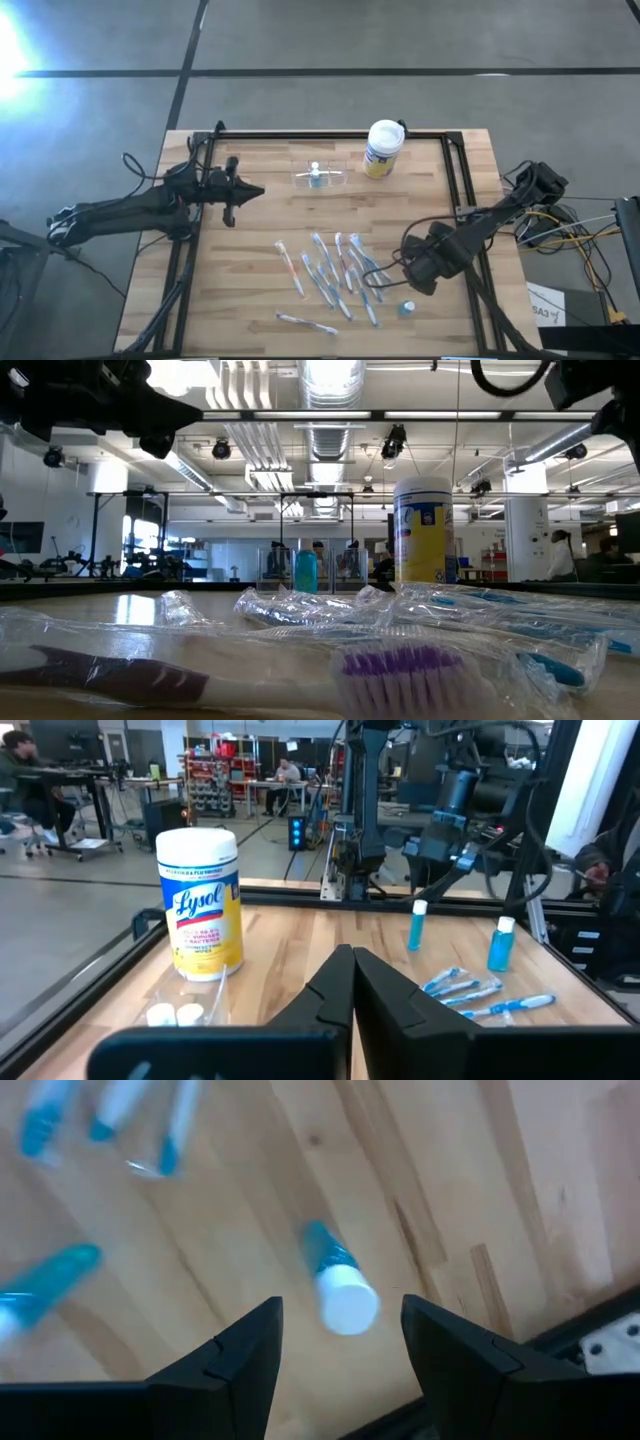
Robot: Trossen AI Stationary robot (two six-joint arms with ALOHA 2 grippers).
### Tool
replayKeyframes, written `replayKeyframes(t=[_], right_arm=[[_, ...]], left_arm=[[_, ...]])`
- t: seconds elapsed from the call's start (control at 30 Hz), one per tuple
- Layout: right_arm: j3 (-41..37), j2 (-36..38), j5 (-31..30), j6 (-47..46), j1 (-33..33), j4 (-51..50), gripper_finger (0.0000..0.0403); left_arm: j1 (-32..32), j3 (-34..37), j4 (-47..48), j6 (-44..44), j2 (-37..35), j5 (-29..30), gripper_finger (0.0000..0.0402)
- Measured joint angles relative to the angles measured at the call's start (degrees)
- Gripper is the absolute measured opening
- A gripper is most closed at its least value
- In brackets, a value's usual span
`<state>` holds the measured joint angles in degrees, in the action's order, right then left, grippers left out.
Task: Pick & Place toothbrushing station
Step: Put the blue mouthwash bottle into the transparent toothbrush holder
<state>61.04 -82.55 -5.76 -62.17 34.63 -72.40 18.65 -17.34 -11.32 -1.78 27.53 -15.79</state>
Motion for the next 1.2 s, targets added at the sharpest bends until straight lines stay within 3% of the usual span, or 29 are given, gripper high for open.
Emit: replayKeyframes(t=[0.5,0.93,1.2], right_arm=[[-8.0,4.4,0.2,0.7,0.0,7.4,0.0203],[-10.4,5.2,-0.2,1.3,-0.2,8.7,0.0203],[-10.6,5.2,-0.2,1.3,-0.2,9.1,0.0149]], left_arm=[[0.0,0.0,1.3,-0.4,0.0,0.0,0.0007],[0.0,0.5,1.2,-1.2,0.0,0.0,0.0017],[0.0,0.6,1.1,-1.1,0.0,0.0,0.0010]])
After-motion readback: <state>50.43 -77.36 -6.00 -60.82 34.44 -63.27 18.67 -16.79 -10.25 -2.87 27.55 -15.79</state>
